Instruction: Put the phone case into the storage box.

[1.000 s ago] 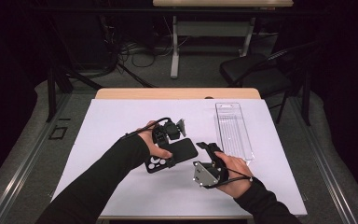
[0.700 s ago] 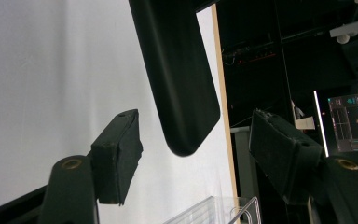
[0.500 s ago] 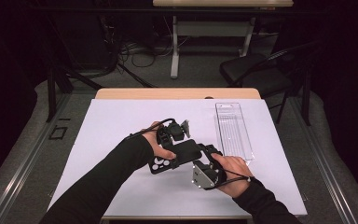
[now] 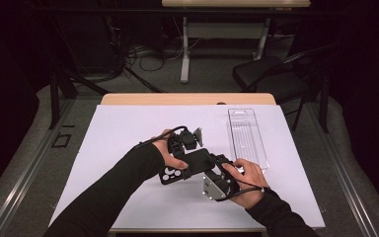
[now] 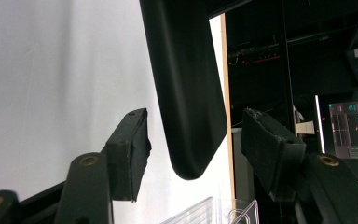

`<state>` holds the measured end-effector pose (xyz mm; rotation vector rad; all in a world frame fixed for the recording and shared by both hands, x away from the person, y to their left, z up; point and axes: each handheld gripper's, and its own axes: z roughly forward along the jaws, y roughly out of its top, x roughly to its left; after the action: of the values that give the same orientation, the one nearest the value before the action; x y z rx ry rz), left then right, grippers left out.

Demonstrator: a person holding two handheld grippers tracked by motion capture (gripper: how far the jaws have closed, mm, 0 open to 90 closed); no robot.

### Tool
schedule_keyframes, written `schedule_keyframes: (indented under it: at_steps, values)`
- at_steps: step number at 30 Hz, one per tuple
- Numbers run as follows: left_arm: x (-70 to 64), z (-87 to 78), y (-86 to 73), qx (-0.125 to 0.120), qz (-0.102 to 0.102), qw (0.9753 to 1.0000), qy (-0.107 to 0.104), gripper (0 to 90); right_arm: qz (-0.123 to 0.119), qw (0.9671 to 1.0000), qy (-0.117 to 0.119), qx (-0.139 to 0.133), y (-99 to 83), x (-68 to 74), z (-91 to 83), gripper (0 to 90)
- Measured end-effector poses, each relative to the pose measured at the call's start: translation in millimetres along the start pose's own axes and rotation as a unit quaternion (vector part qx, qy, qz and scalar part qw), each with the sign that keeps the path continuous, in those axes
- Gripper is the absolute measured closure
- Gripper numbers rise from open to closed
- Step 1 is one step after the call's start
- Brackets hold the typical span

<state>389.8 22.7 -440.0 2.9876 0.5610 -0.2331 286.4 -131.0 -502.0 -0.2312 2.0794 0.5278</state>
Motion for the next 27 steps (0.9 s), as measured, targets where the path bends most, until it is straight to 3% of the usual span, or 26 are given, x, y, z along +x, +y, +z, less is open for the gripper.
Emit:
schedule_keyframes:
  at_steps: [14,27]
  values:
    - [-2.7,3.3,3.9,0.003,0.002,1.0000,-0.005,15.3,-0.016,0.9998,-0.010,-0.001,4.3,5.5,3.4,45.0]
    - [-6.2,2.9,8.0,0.006,0.009,0.9998,-0.019,15.3,-0.064,0.9977,-0.019,0.010,6.8,10.2,7.5,53.4]
